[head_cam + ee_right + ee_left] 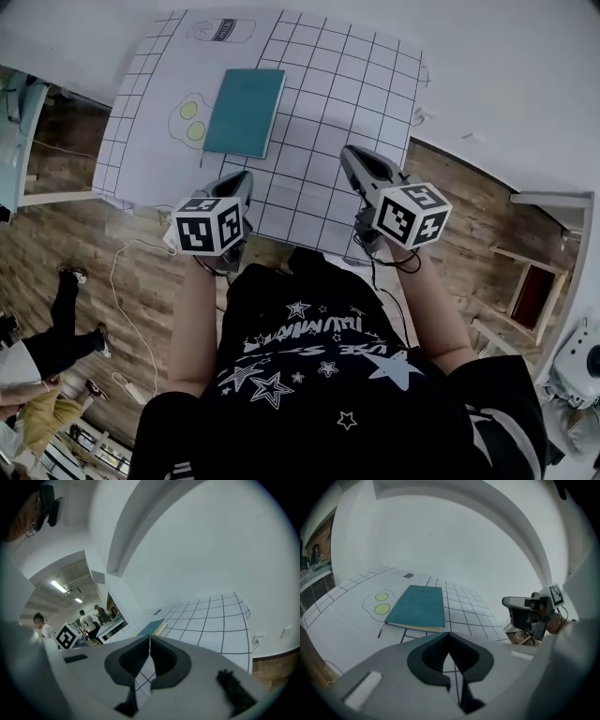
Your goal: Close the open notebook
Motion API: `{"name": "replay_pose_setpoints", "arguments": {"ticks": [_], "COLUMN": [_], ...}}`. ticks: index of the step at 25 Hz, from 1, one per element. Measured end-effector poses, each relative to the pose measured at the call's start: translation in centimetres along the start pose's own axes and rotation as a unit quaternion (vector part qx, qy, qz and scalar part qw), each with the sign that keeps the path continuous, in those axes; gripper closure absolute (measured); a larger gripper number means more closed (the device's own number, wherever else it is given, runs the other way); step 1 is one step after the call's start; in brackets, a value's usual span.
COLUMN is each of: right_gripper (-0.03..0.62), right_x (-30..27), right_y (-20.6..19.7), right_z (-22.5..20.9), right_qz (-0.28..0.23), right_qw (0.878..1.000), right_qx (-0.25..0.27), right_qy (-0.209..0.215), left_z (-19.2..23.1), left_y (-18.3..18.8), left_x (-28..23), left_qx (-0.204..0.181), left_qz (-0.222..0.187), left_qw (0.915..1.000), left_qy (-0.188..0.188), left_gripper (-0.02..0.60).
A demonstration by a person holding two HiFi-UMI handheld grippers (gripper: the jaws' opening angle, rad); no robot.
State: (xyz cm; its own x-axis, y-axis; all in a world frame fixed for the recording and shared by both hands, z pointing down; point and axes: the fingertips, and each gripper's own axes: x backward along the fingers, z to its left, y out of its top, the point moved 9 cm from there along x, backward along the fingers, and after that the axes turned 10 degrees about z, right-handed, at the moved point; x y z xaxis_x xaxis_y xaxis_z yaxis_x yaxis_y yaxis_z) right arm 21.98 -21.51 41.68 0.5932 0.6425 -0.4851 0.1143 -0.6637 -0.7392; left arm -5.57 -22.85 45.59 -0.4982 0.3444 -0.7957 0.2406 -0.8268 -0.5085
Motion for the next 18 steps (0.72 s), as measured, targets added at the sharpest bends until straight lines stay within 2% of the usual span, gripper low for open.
{"name": "replay_pose_setpoints", "arguments": {"ticks": [7, 14, 18], "right_gripper": [0.579, 0.580, 0.580], "right_x": [-1.2, 1.3, 2.8], "right_y": [-1.4, -4.5, -4.6], "right_z": [3.9, 9.7, 11.0], "right_qz": [0.015, 0.011, 0.010], "right_qw": [0.998, 0.996, 0.995], "right_qx": [0.026, 0.045, 0.057], "right_qy": [0.048, 0.070, 0.085], "left_z": [-1.8, -3.7, -4.6], "left_y": [-5.9, -12.6, -13.5], "left_x": [4.5, 10.7, 12.5], "left_qx": [0.016, 0.066, 0.067], "left_qz": [-0.025, -0.086, -0.100], "left_qw": [0.9995, 0.9941, 0.9927], "left_qy": [-0.007, -0.002, 0.005], "left_gripper": [0.572, 0.572, 0.572]}}
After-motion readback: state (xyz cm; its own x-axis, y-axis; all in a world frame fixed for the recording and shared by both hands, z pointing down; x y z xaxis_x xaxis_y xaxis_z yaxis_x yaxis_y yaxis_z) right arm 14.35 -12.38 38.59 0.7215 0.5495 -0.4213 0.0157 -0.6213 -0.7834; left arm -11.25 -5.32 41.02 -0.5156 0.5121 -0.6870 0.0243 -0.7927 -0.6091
